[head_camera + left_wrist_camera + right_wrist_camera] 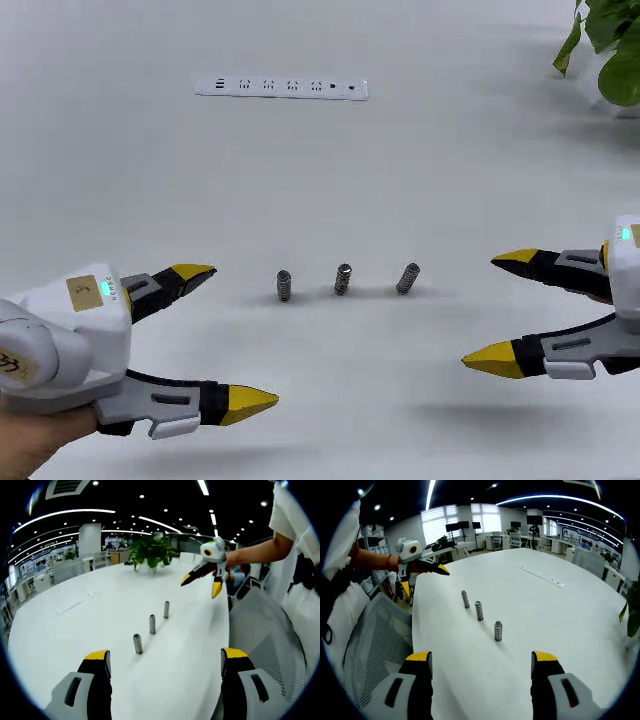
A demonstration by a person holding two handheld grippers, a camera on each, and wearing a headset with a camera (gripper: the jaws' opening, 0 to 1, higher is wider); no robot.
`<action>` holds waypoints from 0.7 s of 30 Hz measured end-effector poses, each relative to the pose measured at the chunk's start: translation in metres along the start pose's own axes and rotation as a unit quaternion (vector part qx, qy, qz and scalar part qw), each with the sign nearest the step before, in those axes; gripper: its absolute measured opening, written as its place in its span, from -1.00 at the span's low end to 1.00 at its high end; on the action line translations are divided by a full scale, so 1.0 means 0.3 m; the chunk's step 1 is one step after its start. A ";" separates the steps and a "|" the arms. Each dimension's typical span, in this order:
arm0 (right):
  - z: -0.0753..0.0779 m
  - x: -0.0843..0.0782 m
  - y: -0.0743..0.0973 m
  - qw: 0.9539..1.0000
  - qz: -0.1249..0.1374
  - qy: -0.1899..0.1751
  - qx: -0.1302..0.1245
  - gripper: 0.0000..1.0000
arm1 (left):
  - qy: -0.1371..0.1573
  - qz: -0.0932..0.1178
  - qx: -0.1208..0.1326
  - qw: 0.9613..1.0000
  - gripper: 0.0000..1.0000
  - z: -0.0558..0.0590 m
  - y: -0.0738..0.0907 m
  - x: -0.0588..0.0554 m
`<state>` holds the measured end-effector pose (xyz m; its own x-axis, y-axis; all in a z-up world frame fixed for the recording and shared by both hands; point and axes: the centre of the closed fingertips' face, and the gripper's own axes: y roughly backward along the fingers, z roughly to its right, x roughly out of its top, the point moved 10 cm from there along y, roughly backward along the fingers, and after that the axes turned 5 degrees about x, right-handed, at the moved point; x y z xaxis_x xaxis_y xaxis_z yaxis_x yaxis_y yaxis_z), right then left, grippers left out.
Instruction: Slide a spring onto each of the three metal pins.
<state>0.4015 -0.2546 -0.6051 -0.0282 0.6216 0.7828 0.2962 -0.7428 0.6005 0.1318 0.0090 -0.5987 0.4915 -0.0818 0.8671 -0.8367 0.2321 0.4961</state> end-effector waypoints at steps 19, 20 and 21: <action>-0.032 -0.093 0.073 0.997 0.060 -0.017 -0.041 0.88 | 0.007 -0.027 0.013 1.000 0.95 -0.020 -0.008 -0.022; -0.037 -0.091 0.073 0.997 0.062 -0.018 -0.042 0.88 | 0.007 -0.027 0.013 1.000 0.95 -0.019 -0.007 -0.022; -0.040 -0.090 0.073 0.997 0.063 -0.019 -0.043 0.88 | 0.007 -0.027 0.013 1.000 0.95 -0.013 -0.008 -0.018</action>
<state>0.3973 -0.2906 -0.6112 0.0400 0.5299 0.8471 0.2127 -0.8329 0.5110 0.1321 0.0126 -0.6048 0.5398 -0.0791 0.8381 -0.8143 0.2033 0.5437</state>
